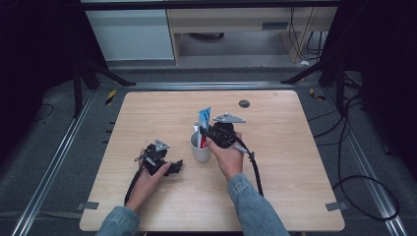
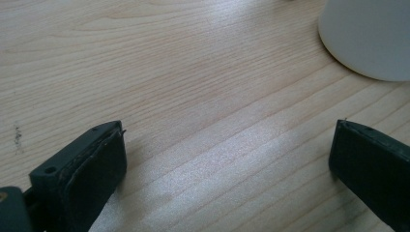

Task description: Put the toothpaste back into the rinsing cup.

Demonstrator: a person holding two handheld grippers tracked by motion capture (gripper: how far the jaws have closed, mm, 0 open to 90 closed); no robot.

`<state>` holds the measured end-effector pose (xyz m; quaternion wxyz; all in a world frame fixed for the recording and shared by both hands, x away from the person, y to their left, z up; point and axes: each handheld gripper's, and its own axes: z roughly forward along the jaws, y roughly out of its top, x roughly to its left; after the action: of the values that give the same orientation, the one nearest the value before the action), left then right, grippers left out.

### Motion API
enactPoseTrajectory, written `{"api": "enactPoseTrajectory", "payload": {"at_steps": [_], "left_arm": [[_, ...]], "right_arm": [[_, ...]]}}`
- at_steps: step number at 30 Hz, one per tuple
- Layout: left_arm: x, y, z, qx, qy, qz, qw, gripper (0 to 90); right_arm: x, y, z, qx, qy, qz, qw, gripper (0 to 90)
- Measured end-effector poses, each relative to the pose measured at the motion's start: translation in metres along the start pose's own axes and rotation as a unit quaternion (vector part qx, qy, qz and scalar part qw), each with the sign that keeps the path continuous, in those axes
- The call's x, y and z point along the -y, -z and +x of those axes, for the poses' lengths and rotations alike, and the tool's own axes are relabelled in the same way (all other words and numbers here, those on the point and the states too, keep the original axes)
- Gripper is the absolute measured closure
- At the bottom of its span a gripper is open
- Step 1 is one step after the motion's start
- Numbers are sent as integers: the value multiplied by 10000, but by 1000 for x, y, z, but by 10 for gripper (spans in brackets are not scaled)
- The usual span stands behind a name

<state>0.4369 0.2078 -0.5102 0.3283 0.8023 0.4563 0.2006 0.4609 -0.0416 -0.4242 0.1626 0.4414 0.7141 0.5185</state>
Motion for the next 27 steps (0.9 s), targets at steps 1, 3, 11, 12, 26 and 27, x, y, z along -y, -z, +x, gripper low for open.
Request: {"api": "enactPoseTrajectory", "payload": {"at_steps": [1,3,11,12,26,27], "left_arm": [[0,0,0,0,3,-2,10000,0],[0,0,0,1,1,0,10000,0],[0,0,0,0,0,0,10000,0],[0,0,0,1,0,0,10000,0],[0,0,0,1,5,-1,10000,0],[0,0,0,1,5,-1,10000,0]], "right_arm": [[0,0,-1,-20,-28,6,10000,714],[0,0,-1,-39,-32,10,10000,713],[-1,0,-2,-55,-49,9,10000,703],[-1,0,-2,-46,-37,7,10000,698],[-3,1,-3,10,31,5,10000,662],[-3,1,-3,5,24,1,10000,661]]}}
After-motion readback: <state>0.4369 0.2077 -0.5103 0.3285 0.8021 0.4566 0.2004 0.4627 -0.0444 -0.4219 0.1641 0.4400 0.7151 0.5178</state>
